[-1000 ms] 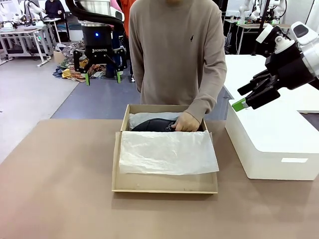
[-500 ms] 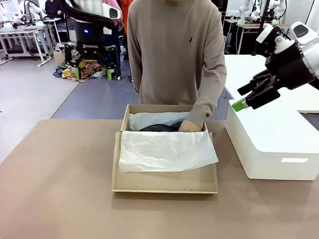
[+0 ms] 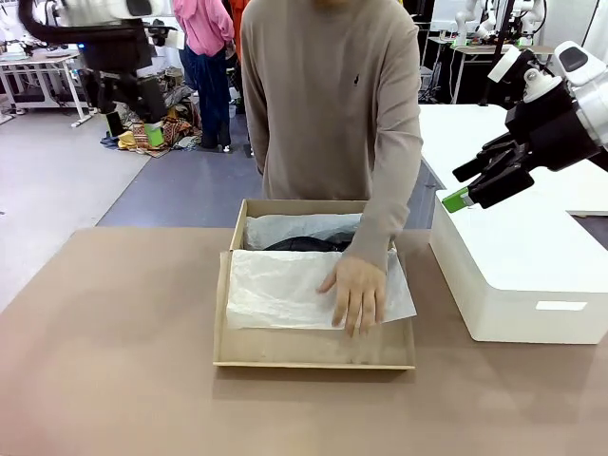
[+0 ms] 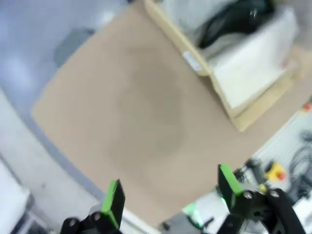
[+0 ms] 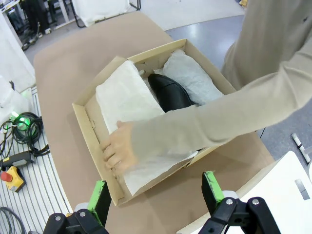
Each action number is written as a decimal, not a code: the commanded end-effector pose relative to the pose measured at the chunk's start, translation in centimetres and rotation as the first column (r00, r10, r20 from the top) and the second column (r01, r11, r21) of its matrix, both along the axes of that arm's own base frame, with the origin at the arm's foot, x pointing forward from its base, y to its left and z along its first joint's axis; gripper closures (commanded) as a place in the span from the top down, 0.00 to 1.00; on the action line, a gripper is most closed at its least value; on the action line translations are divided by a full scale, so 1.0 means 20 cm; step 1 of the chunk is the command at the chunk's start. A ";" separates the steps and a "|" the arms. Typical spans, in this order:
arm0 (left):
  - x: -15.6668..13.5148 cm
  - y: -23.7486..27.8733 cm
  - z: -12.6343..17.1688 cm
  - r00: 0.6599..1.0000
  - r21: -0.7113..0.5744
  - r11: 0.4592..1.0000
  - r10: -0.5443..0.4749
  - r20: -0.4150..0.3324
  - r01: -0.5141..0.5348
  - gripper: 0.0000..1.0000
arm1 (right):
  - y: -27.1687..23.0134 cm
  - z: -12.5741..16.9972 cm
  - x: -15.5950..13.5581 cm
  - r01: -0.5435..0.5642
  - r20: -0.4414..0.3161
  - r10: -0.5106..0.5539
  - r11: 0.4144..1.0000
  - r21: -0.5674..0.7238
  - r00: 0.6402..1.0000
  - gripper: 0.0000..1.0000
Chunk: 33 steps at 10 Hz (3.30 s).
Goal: Pack the shoes into the box.
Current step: Close the Shoes Box.
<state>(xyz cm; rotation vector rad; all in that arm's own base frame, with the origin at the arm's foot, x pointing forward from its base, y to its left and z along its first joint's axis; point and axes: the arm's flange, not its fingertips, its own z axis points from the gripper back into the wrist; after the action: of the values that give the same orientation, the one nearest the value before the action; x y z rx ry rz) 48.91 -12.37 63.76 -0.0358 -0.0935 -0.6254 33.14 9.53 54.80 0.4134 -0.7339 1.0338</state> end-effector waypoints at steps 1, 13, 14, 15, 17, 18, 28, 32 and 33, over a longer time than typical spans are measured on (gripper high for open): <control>-0.02 0.15 -0.07 0.951 -0.056 0.951 -0.307 -0.031 0.305 1.00 | 0.00 0.00 0.02 -0.022 0.011 0.022 1.000 0.021 1.000 1.00; 0.00 0.21 -0.18 0.603 0.026 0.603 -0.794 -0.081 0.797 1.00 | 0.00 0.00 0.02 -0.022 0.011 0.022 1.000 0.021 1.000 1.00; 0.00 0.21 -0.18 0.603 0.026 0.603 -0.794 -0.081 0.797 1.00 | 0.00 0.00 0.02 -0.022 0.011 0.022 1.000 0.021 1.000 1.00; 0.00 0.20 -0.19 0.589 0.035 0.589 -0.803 -0.085 0.808 1.00 | 0.00 0.00 0.02 -0.022 0.011 0.022 1.000 0.021 1.000 1.00; -0.03 0.19 -0.21 0.526 0.031 0.525 -0.847 -0.076 0.850 0.80 | 0.00 0.00 0.02 -0.022 0.011 0.022 1.000 0.021 1.000 1.00; -0.02 0.20 -0.20 0.521 0.037 0.520 -0.852 -0.050 0.854 0.60 | 0.00 0.00 0.02 -0.022 0.011 0.022 1.000 0.021 1.000 1.00; -0.02 0.18 -0.18 0.507 0.074 0.509 -0.861 0.043 0.858 0.00 | 0.00 0.00 0.02 -0.022 0.011 0.022 1.000 0.021 1.000 1.00; 0.02 0.16 -0.16 0.510 0.070 0.510 -0.860 0.025 0.857 0.00 | 0.00 0.00 0.02 -0.022 0.011 0.022 1.000 0.021 1.000 1.00; 0.02 0.16 -0.16 0.510 0.070 0.510 -0.860 0.025 0.857 0.00 | 0.00 0.00 0.02 -0.022 0.011 0.022 1.000 0.021 1.000 1.00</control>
<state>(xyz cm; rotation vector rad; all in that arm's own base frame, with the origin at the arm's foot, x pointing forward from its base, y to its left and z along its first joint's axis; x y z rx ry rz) 49.37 -9.14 60.65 -0.0007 -0.1104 -1.6649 33.14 9.50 54.80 0.4131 -0.7339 1.0331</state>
